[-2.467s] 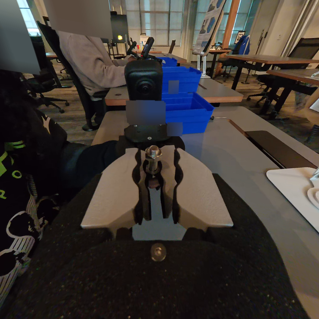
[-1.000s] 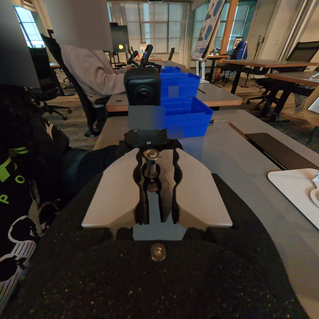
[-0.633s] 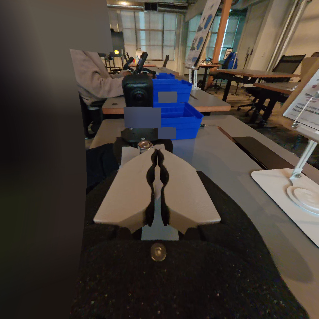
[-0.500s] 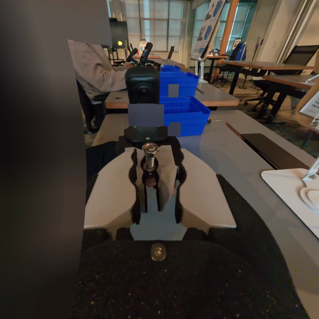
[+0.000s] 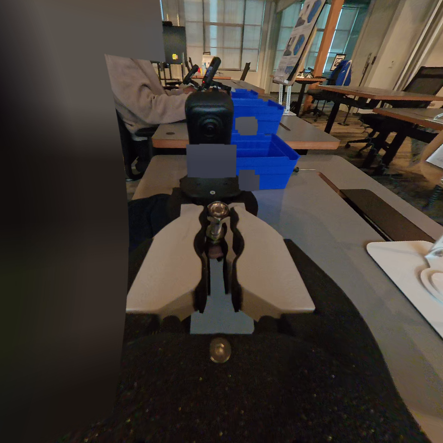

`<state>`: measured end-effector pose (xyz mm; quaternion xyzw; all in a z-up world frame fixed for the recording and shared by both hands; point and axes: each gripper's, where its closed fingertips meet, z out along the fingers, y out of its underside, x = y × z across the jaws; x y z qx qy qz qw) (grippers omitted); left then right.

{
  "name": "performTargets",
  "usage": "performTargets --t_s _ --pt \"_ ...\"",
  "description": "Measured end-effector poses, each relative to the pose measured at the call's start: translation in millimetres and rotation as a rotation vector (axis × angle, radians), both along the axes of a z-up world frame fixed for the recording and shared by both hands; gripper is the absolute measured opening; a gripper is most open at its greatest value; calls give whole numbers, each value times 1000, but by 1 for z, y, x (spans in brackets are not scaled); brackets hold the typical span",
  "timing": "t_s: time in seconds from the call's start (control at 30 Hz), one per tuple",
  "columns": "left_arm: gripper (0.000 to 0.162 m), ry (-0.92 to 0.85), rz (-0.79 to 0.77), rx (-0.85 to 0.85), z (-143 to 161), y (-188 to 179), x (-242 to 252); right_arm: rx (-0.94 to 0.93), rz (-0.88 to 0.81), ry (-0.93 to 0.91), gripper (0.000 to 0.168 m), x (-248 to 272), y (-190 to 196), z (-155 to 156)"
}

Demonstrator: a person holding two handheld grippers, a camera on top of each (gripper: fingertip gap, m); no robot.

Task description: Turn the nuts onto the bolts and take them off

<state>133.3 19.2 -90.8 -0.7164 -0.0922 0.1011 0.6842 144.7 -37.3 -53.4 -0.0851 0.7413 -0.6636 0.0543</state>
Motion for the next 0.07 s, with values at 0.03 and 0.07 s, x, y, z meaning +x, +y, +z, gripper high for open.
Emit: performTargets --t_s 0.03,0.07 --pt "8 -1 1 2 0 0 0 7 -3 10 19 -1 4 0" --pt "13 -1 2 1 0 0 0 16 -5 17 16 -2 6 -1"
